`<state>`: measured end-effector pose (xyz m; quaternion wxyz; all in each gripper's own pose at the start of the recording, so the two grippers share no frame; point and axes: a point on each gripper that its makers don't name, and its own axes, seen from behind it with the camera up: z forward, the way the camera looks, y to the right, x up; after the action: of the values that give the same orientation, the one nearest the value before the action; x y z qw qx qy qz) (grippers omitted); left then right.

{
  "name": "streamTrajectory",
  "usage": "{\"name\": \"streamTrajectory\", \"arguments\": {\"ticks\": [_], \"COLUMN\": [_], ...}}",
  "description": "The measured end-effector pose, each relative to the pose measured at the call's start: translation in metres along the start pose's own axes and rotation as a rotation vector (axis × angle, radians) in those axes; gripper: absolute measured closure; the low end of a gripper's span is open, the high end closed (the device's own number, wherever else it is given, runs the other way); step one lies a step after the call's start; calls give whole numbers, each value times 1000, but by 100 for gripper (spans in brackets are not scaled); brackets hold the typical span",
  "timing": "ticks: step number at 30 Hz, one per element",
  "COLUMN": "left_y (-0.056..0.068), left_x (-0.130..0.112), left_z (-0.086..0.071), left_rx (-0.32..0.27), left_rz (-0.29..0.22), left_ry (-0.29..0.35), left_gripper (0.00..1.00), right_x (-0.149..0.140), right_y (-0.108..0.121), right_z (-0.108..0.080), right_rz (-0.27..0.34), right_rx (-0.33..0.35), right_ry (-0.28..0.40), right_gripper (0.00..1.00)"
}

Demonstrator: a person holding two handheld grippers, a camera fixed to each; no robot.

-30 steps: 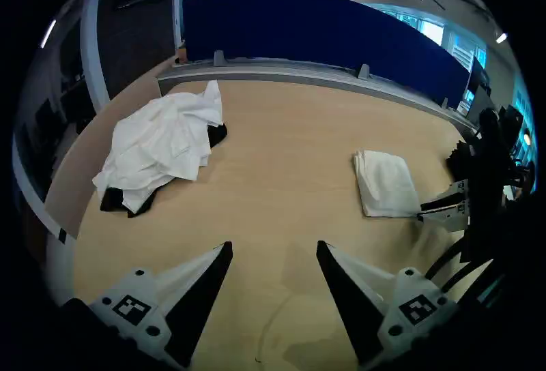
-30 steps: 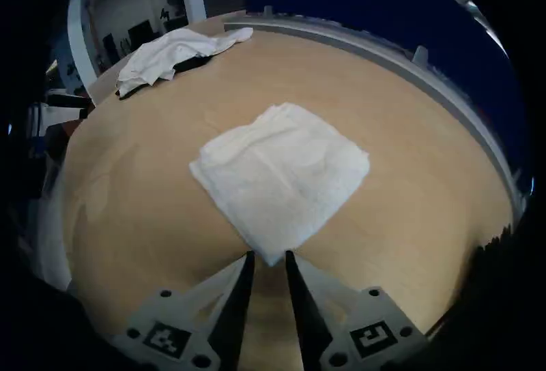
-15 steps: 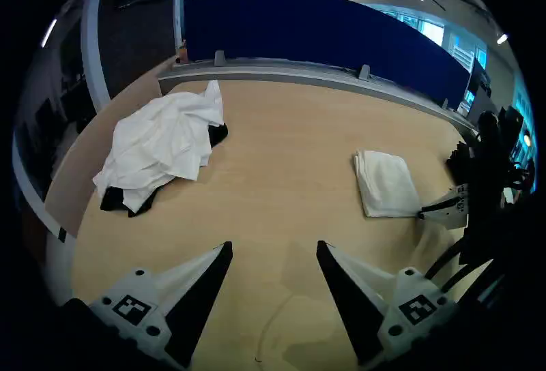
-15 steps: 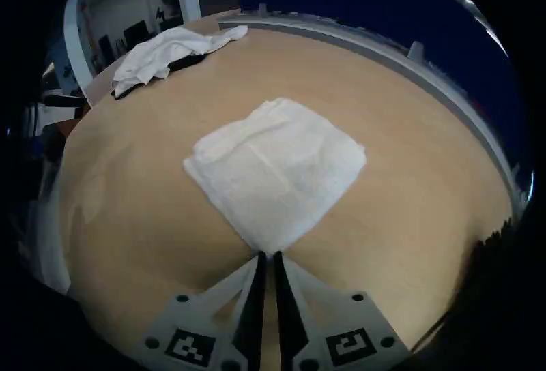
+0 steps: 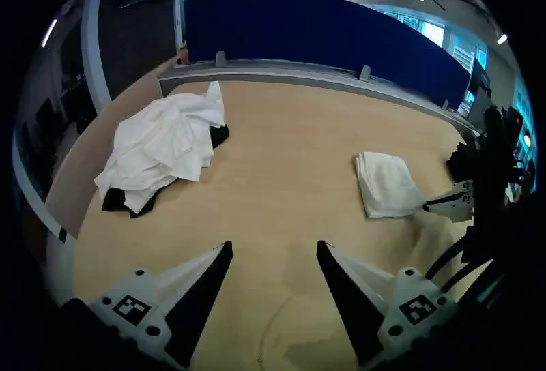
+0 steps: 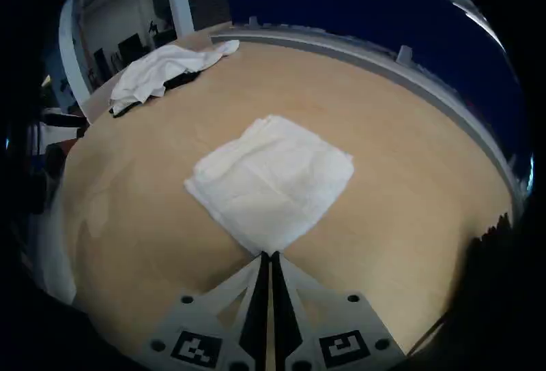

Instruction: Fold towel

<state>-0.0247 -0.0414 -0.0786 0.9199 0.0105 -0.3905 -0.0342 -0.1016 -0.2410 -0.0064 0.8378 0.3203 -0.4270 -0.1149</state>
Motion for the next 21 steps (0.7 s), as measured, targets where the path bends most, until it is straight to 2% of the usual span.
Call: {"name": "streamTrajectory", "arguments": {"ticks": [8,15,21], "left_y": [-3,-3,0], "left_x": [6,11,18], "left_z": [-7,-14,-18], "left_rx": [5,5,-1], "left_rz": [1,-6,-9], "left_ry": [12,26,42], "left_gripper": [9,9,9], "right_x": [58,119,149], "right_y": [6,7,12], "right_z": [-34,-76,-107], "right_rz": [9,-6,-32], "right_rx": [-13,-17,-30], "right_ry": [122,234,289], "right_gripper": [97,98,98]}}
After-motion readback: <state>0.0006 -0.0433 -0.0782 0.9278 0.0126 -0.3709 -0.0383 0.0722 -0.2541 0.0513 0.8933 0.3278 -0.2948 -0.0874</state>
